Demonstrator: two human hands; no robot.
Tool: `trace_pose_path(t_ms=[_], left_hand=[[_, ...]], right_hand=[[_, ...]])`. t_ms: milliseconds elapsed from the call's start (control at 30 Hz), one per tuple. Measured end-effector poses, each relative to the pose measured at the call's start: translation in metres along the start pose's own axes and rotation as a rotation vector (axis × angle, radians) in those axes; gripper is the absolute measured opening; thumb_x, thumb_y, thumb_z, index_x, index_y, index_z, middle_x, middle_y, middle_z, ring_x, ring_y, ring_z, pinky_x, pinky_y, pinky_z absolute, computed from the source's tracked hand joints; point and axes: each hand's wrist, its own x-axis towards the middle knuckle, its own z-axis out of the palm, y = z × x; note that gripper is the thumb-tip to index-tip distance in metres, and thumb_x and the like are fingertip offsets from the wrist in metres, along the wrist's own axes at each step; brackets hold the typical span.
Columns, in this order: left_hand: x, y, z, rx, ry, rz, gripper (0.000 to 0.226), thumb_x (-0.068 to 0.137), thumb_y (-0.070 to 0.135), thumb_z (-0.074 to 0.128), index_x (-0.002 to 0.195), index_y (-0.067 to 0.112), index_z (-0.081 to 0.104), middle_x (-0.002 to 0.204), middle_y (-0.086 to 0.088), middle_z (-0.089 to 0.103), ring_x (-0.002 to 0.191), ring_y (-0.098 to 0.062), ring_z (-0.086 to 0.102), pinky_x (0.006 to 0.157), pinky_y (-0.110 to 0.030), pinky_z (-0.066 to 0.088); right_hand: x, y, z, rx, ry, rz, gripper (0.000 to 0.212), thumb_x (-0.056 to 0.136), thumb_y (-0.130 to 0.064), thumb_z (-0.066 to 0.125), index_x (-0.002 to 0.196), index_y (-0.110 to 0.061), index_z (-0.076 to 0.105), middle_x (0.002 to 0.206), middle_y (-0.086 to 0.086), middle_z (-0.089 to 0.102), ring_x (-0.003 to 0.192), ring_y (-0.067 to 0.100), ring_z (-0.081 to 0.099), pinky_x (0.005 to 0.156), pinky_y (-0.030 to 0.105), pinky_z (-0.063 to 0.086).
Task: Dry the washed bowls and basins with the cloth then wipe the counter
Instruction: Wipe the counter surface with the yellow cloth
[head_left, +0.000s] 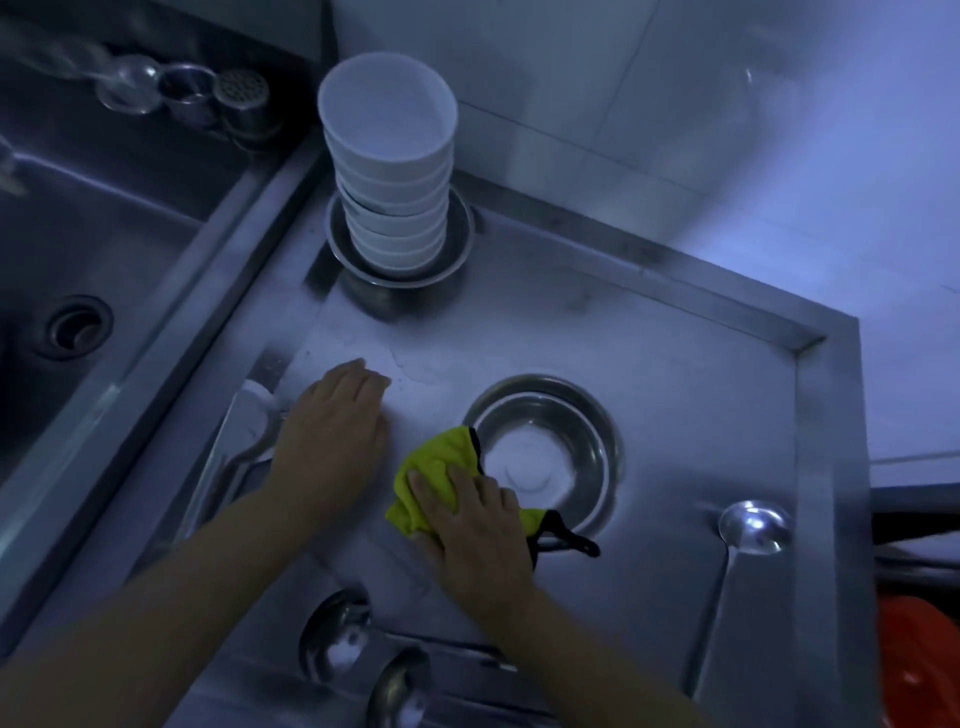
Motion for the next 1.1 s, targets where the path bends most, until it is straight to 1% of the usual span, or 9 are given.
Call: trace_pose_path(t_ms=[133,233,367,467,567,667,833,1000,1100], left_hand=[[0.002,-0.005,-0.008,-0.053,0.09,-0.02,0.04,0.082,0.02,0.038,0.101,-0.004,0.064,0.101,-0.023,0.065,0.104,-0.037,0.061,0.089,-0.04,0.044],[0.007,-0.009,-0.016,-0.06,0.109,-0.036,0.04,0.083,0.022,0.036,0.102,0.0,0.064,0.104,-0.02,0.065,0.108,-0.035,0.06,0.088,-0.04,0.049],[0.014,-0.023,-0.022,-0.051,0.108,-0.092,0.024,0.082,0.01,0.059,0.104,0.001,0.063,0.109,-0.019,0.064,0.113,-0.035,0.057,0.089,-0.045,0.048],[0.019,-0.033,-0.023,-0.065,0.095,-0.131,0.026,0.081,0.009,0.063,0.106,0.001,0.063,0.109,-0.02,0.064,0.113,-0.036,0.057,0.09,-0.047,0.048],[0.025,-0.04,-0.021,-0.041,0.08,-0.112,0.027,0.081,0.012,0.057,0.104,0.0,0.064,0.106,-0.019,0.065,0.111,-0.036,0.058,0.088,-0.047,0.049],[0.03,-0.043,-0.018,-0.015,0.028,-0.09,0.024,0.078,0.009,0.064,0.1,0.0,0.065,0.102,-0.018,0.066,0.109,-0.036,0.06,0.086,-0.046,0.049],[0.033,-0.055,-0.023,-0.028,0.023,-0.162,0.025,0.076,0.005,0.066,0.1,0.001,0.067,0.099,-0.018,0.067,0.098,-0.036,0.063,0.085,-0.046,0.049],[0.02,-0.087,-0.034,-0.094,0.104,-0.303,0.023,0.086,0.009,0.051,0.102,0.0,0.065,0.096,-0.017,0.066,0.09,-0.036,0.061,0.081,-0.046,0.048],[0.013,-0.102,-0.037,-0.115,0.073,-0.328,0.02,0.088,0.011,0.053,0.102,0.001,0.063,0.099,-0.017,0.065,0.092,-0.036,0.059,0.083,-0.046,0.046]], right_hand=[[0.078,0.003,-0.003,-0.003,0.021,0.106,0.05,0.089,-0.045,0.048,0.136,-0.027,0.049,0.125,0.011,0.055,0.089,0.032,0.054,0.074,0.041,0.046],[0.124,0.026,-0.018,-0.044,-0.051,0.052,0.041,0.098,-0.037,0.037,0.138,-0.029,0.042,0.13,0.009,0.048,0.102,0.031,0.047,0.085,0.04,0.039],[0.143,0.081,-0.053,0.147,0.254,0.176,0.037,0.092,-0.034,0.052,0.126,-0.021,0.059,0.107,0.019,0.058,0.088,0.035,0.051,0.081,0.037,0.038],[0.156,0.131,-0.059,0.133,0.127,0.378,0.052,0.094,-0.04,0.039,0.141,-0.018,0.045,0.141,0.023,0.041,0.122,0.038,0.042,0.103,0.04,0.031],[0.171,0.145,-0.04,0.105,-0.008,0.363,0.055,0.101,-0.035,0.04,0.15,-0.014,0.025,0.158,0.016,0.012,0.145,0.033,0.015,0.117,0.041,0.016],[0.189,0.12,-0.022,0.074,0.021,0.297,0.056,0.1,-0.037,0.039,0.151,-0.019,0.022,0.159,0.015,0.01,0.146,0.032,0.011,0.119,0.038,0.008],[0.196,0.072,-0.007,-0.003,-0.003,0.272,0.059,0.099,-0.042,0.035,0.152,-0.023,0.017,0.158,0.018,0.011,0.145,0.036,0.011,0.12,0.046,0.008],[0.185,0.011,0.004,-0.01,-0.01,0.323,0.066,0.094,-0.04,0.042,0.15,-0.013,0.023,0.153,0.029,0.019,0.141,0.044,0.019,0.119,0.049,0.01],[0.189,-0.028,0.011,0.009,-0.013,0.33,0.068,0.092,-0.041,0.042,0.149,-0.01,0.023,0.151,0.03,0.021,0.14,0.044,0.021,0.119,0.049,0.008]])
